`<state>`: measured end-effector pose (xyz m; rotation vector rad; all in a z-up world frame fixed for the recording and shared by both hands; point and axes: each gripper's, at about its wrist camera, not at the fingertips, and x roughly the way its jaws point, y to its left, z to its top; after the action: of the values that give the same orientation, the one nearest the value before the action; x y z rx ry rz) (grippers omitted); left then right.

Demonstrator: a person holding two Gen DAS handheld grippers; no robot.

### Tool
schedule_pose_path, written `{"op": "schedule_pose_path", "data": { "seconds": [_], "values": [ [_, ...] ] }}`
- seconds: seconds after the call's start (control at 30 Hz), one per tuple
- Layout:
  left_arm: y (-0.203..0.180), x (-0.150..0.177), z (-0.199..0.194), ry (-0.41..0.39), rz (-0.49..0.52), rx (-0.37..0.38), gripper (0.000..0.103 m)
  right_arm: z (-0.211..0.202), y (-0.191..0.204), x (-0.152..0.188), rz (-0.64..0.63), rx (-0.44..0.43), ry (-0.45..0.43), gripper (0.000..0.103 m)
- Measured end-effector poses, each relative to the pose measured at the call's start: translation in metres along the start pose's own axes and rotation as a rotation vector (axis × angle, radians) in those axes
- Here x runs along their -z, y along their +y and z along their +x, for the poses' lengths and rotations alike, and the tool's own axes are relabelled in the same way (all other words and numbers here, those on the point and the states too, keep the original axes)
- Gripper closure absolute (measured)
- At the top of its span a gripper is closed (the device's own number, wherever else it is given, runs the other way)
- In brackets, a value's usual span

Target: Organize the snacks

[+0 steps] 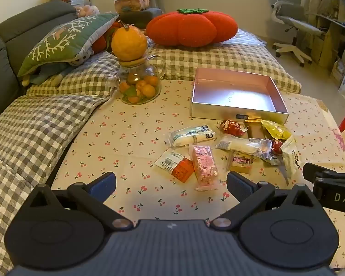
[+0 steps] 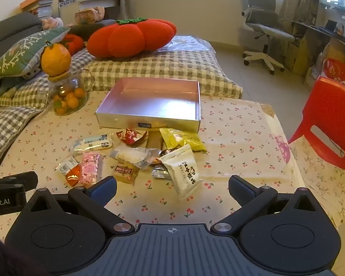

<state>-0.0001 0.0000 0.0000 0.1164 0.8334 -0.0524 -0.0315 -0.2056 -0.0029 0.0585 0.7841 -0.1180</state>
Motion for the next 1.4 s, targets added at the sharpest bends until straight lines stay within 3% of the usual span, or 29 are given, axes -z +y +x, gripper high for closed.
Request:
{"op": "schedule_pose_path", "data": {
  "seconds": [1.4],
  "values": [
    [-0.0009,0.0000,0.0003,0.008,0.011,0.016,0.000,0.0012,0.0031,0.0006,-0.014,0.008,0.012,0.000]
  ]
}}
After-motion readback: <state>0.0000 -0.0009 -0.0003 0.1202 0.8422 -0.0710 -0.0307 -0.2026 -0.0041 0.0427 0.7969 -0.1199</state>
